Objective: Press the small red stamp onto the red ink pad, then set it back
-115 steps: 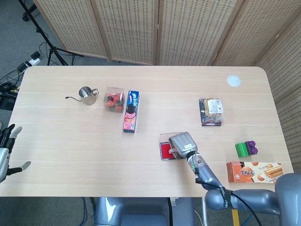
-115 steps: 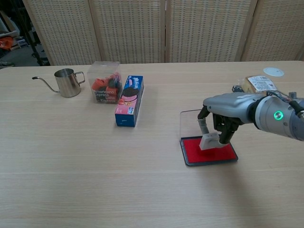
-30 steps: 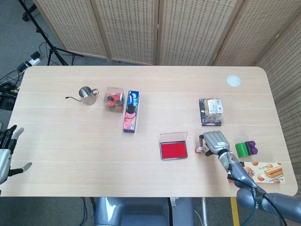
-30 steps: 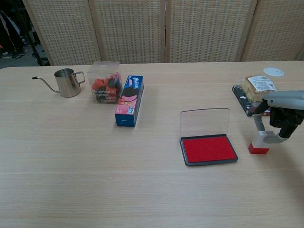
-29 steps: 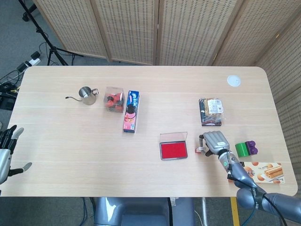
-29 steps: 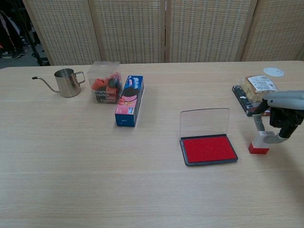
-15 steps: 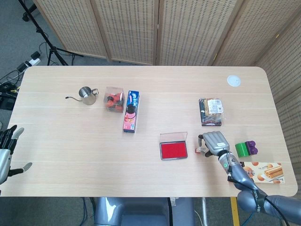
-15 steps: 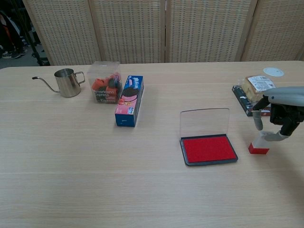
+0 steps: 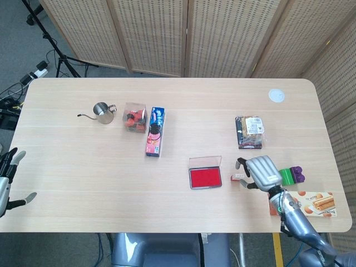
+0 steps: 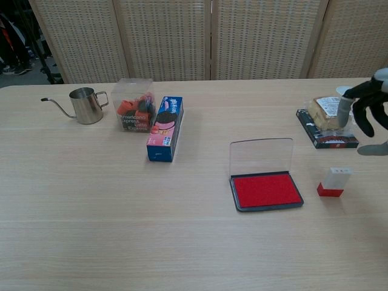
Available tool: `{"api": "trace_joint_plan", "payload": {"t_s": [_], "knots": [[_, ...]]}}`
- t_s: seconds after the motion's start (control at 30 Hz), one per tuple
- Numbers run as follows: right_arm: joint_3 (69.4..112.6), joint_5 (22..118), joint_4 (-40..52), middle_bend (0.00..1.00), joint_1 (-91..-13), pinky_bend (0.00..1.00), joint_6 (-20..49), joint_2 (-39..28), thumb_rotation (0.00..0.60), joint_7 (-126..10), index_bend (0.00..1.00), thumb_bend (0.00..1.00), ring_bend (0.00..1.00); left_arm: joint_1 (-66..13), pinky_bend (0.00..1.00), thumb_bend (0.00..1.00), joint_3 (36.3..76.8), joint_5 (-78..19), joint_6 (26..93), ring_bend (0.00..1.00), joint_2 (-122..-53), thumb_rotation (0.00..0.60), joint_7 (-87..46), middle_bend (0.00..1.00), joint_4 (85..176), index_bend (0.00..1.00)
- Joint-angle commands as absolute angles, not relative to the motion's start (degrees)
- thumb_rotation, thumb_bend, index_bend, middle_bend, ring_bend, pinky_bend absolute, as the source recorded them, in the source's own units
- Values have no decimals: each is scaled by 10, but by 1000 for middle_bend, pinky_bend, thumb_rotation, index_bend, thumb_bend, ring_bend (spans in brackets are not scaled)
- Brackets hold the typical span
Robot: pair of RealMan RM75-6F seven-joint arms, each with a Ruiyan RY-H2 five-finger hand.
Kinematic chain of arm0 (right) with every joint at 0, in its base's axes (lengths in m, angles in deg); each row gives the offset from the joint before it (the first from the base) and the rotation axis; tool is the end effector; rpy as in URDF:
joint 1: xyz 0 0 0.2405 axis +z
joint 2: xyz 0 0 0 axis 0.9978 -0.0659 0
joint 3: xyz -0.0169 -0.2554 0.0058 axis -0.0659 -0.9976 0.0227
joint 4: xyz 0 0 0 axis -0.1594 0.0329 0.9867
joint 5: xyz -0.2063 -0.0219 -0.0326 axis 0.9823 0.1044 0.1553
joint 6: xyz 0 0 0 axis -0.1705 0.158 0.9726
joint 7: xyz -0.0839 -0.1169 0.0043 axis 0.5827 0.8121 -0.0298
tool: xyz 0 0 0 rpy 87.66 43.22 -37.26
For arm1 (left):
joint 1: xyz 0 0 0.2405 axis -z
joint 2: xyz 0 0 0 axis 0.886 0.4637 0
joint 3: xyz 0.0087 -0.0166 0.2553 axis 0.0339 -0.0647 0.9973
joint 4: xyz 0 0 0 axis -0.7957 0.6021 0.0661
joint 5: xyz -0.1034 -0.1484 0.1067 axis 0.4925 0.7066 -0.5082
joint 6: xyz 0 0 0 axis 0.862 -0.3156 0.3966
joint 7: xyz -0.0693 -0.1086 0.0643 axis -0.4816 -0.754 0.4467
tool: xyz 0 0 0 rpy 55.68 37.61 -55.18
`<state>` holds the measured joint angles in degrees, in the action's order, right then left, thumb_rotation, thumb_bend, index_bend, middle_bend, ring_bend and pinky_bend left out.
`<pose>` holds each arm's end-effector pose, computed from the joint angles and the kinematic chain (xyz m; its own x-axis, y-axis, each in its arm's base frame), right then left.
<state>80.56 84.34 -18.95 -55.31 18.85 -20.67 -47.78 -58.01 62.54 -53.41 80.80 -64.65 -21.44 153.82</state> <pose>-0.2114 -0.2774 0.0850 0.4298 -0.2039 0.8796 -0.8756 -0.3318 0.3509 -0.3061 0.1755 0.1729 0.3793 0.0127 0.9252 0.9252 0.0090 -0.3795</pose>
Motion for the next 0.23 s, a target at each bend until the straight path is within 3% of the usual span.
{"api": "trace_joint_plan", "payload": {"t_s": [0.03,0.07,0.17,0.23], "knots": [[771,985,-129,126,-652,332,353,-226,600,-599,299,36,68,-583,0,0,627,-540,815,0,-645,600,-217,0,1540,0],[768,990,-122,54,-666,238,371,-229,600,-622,253,13,17,-585,0,0,627,-542,819,0,-644,600,-219,0,1541,0],[770,988,-102,0,-691,47,397,-232,600,-655,85,0,0,-589,0,0,625,-541,829,0,-644,600,-218,0,1542,0],[776,978,-88,0,-706,3,412,-227,600,-657,14,0,0,-591,0,0,624,-540,832,0,-645,600,-216,0,1543,0]]}}
